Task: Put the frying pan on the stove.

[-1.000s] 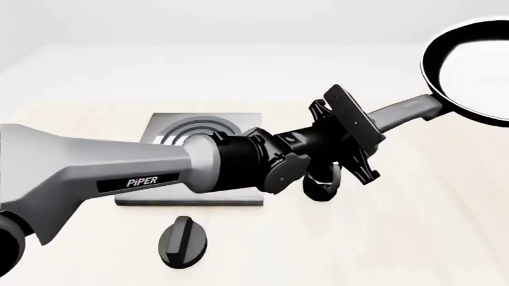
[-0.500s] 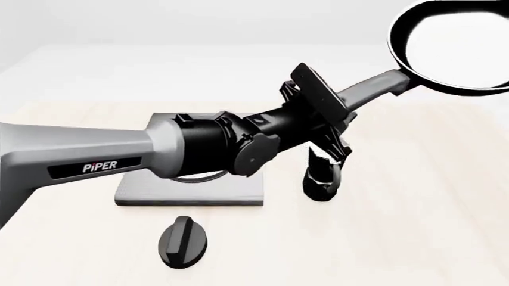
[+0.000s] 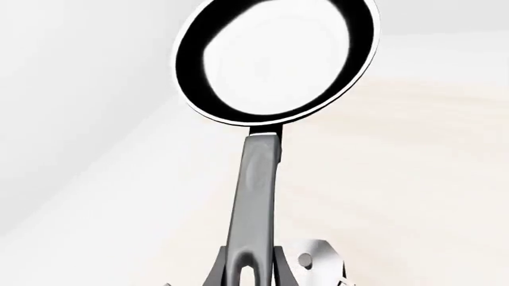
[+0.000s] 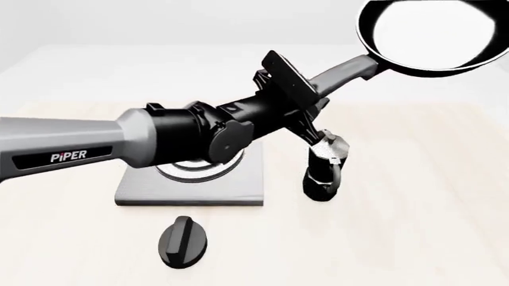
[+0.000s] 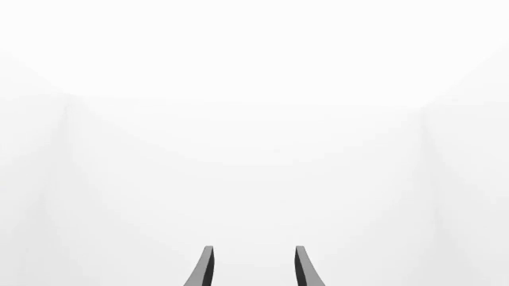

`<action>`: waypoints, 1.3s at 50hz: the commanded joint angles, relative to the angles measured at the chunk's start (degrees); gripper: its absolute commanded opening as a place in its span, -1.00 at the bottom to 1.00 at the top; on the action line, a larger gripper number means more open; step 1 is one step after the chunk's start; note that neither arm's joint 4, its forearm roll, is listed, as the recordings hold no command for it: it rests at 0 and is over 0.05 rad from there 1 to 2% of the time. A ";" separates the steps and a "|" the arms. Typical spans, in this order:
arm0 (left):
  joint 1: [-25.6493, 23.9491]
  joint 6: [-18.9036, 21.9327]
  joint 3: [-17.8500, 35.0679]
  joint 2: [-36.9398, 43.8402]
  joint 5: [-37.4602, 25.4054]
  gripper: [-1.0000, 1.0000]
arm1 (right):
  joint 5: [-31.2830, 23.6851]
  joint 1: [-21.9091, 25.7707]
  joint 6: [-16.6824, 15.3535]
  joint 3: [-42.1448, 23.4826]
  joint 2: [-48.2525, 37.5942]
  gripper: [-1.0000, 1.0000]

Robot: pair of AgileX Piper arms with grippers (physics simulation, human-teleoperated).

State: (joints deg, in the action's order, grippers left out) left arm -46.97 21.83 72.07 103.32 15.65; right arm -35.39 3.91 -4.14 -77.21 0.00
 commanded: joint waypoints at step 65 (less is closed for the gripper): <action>11.64 -0.76 -22.17 -24.36 1.37 -1.00 | 9.01 1.56 -1.95 10.92 0.00 1.00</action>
State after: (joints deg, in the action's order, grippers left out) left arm -36.39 23.24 50.52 82.10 17.31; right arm -26.25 5.29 -5.79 -66.29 -0.01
